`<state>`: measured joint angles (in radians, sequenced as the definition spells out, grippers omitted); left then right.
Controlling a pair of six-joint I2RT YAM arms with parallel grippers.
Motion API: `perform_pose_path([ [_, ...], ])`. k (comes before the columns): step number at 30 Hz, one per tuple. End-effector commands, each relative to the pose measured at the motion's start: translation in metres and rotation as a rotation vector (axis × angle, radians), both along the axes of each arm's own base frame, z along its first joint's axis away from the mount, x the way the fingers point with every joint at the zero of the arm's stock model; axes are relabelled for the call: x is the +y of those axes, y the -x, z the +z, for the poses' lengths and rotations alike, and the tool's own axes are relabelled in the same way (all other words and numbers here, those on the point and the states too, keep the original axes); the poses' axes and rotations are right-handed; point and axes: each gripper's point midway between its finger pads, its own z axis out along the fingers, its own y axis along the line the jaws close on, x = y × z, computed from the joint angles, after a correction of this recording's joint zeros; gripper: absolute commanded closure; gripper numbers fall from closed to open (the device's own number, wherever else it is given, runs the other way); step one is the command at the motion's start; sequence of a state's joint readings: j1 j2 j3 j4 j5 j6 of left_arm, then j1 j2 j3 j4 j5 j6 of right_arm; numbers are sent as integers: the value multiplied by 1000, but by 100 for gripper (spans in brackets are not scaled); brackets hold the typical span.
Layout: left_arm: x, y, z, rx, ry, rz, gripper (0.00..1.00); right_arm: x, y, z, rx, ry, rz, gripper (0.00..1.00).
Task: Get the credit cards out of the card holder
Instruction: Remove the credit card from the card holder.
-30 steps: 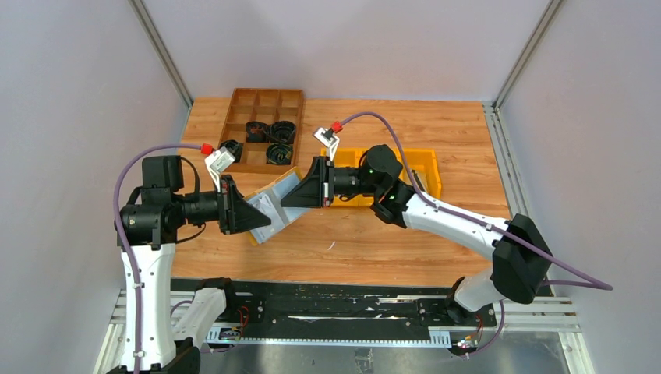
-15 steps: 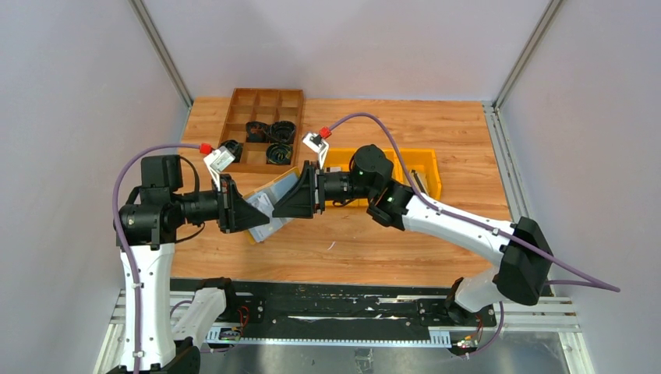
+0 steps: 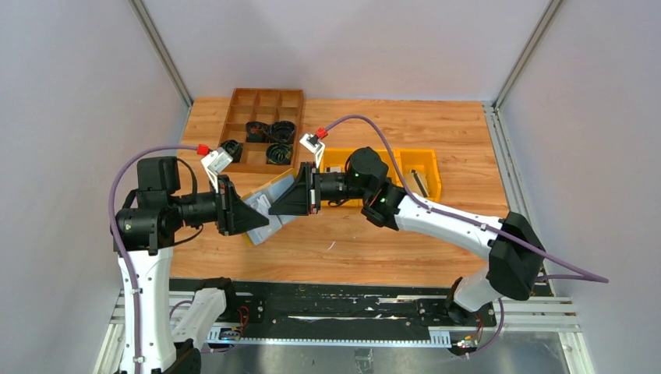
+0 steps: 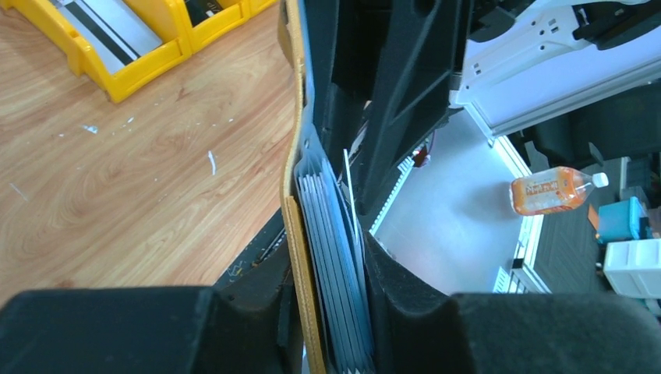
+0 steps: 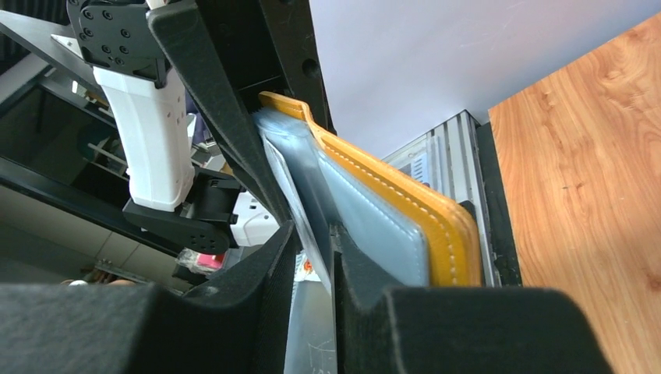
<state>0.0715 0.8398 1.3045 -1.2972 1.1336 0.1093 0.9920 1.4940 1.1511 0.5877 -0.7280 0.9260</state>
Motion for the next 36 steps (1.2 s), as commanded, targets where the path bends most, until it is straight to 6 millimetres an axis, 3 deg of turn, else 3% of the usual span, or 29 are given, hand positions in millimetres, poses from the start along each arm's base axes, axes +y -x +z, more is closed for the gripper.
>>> perform_pose_path([
  [1, -16, 28, 39, -65, 155, -153, 69, 11, -2, -23, 80, 15, -9, 76],
  [9, -17, 26, 37, -45, 163, -156, 66, 9, -1, -18, 87, -5, -7, 99],
  [27, -18, 30, 43, -40, 183, -170, 63, -19, -31, -24, 236, -96, -114, 100],
  [30, -18, 30, 44, -44, 185, -174, 68, -22, -30, -23, 230, -100, -127, 100],
  [36, -18, 28, 43, -37, 186, -174, 89, -29, -29, -20, 215, -102, -145, 100],
])
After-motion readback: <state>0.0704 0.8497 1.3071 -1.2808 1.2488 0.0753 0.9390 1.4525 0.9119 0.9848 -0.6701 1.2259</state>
